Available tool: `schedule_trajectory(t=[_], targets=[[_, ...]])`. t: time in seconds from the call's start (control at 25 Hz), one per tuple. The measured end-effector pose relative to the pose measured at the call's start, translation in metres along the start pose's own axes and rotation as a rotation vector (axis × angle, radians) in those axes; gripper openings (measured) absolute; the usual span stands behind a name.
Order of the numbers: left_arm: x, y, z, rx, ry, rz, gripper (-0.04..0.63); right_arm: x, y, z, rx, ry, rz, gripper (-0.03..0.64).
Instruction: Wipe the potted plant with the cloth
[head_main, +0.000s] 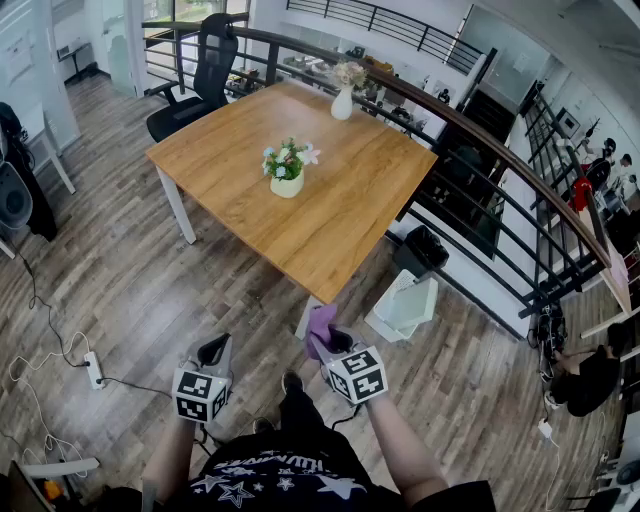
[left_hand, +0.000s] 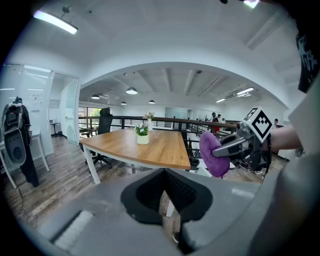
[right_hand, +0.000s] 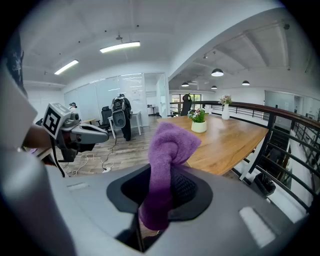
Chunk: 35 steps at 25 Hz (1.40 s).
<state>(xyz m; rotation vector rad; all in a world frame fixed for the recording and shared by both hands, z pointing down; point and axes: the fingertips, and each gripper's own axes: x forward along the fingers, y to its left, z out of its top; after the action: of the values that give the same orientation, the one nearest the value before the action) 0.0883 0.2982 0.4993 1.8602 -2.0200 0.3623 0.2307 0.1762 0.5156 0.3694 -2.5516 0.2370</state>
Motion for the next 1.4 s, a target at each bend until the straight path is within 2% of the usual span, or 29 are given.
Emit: schedule_trajectory(t=[0.16,0.48,0.76,0.92,1.16,1.24,1.4], targets=[[-0.002,0.004,-0.003,0.003,0.007,-0.004,-0.002,-0.001,0.002,-0.003,-0.002,0.010,-0.012,0.098],[-0.012,0.017,0.002,-0.029,-0.029,0.016,-0.002,-0.003,0.007,0.001,-0.010,-0.001,-0.027,0.098],[-0.029,0.027,0.010,-0.057,-0.073,0.037,-0.002,0.004,0.032,0.009,-0.060,-0.003,0.012,0.098],[-0.040,0.022,0.000,-0.069,-0.064,0.031,-0.002,-0.002,0.040,0.011,-0.076,-0.019,0.008,0.098],[-0.044,0.022,-0.019,-0.111,-0.042,0.018,-0.002,-0.011,0.037,-0.003,-0.061,0.003,-0.018,0.101],[-0.041,0.026,-0.017,-0.108,-0.050,0.024,-0.002,-0.009,0.031,-0.006,-0.067,-0.001,-0.019,0.103],[-0.029,0.044,-0.006,-0.094,-0.060,0.059,-0.002,0.010,0.011,0.001,-0.012,-0.024,-0.034,0.104]])
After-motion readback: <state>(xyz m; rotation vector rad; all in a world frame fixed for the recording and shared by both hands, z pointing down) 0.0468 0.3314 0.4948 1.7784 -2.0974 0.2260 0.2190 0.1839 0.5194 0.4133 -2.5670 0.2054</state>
